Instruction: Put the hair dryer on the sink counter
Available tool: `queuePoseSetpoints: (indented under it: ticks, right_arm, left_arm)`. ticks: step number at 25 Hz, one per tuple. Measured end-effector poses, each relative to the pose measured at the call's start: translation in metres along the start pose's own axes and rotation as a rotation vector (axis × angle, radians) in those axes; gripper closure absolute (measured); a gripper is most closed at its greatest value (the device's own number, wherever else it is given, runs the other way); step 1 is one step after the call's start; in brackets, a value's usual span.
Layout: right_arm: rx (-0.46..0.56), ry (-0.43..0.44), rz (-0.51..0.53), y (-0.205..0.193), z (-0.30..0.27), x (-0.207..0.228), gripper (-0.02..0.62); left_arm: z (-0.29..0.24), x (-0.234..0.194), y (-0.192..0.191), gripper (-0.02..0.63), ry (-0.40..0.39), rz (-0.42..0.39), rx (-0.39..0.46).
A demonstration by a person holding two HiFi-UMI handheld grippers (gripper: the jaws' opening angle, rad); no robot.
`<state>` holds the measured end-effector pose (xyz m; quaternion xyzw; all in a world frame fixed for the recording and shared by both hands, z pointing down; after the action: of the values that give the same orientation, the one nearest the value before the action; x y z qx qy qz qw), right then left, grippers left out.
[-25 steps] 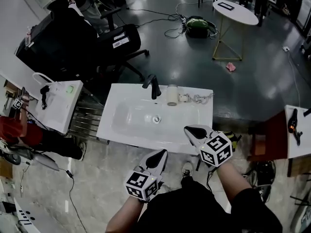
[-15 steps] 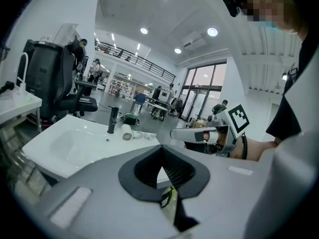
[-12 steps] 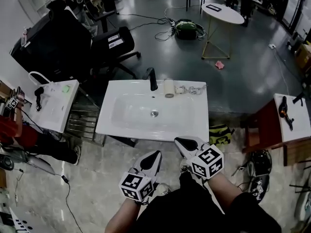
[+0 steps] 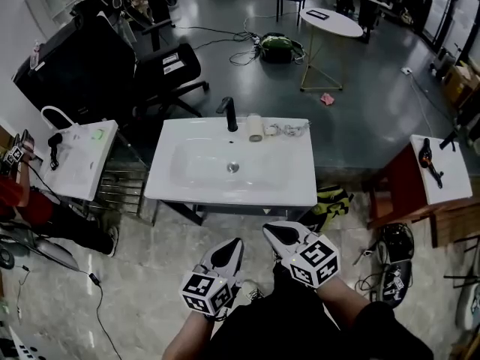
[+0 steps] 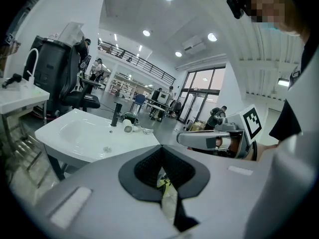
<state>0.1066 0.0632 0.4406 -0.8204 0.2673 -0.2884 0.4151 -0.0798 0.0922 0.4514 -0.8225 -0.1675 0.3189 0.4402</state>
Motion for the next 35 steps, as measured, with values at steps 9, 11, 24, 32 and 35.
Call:
queuePoseSetpoints:
  ticks: [9,11,24,32,35]
  right_arm:
    - [0.009,-0.002,0.007,-0.014,0.008,-0.029,0.595]
    - [0.010,0.003,0.009,-0.016,0.009,-0.032,0.595]
    - [-0.004,0.028,0.030,-0.019,0.005,-0.043,0.595]
    - [-0.024,0.037,0.039,-0.017,0.000,-0.041,0.595]
    - [-0.025,0.040,0.036,-0.017,0.000,-0.039,0.595]
  left_arm:
    - [0.023,0.008,-0.011,0.603,-0.006,-0.014,0.009]
    - [0.025,0.010,-0.012,0.603,-0.006,-0.019,0.013]
    - [0.033,0.012,-0.014,0.603,-0.005,-0.030,0.023]
    - [0.031,0.010,-0.010,0.603,-0.008,-0.027,0.025]
    - [0.029,0.009,-0.010,0.603,-0.005,-0.024,0.026]
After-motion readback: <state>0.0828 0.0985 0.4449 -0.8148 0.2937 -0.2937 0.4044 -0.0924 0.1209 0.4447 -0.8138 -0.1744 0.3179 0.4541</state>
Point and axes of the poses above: the fingertips, and each gripper's own axes: z backward along the fingers, x to its right, y out of its top, the point moved 9 cm from there along z, backward along the fingers, and after that the axes turned 8 degrees about -x, right-handed, at the moved point
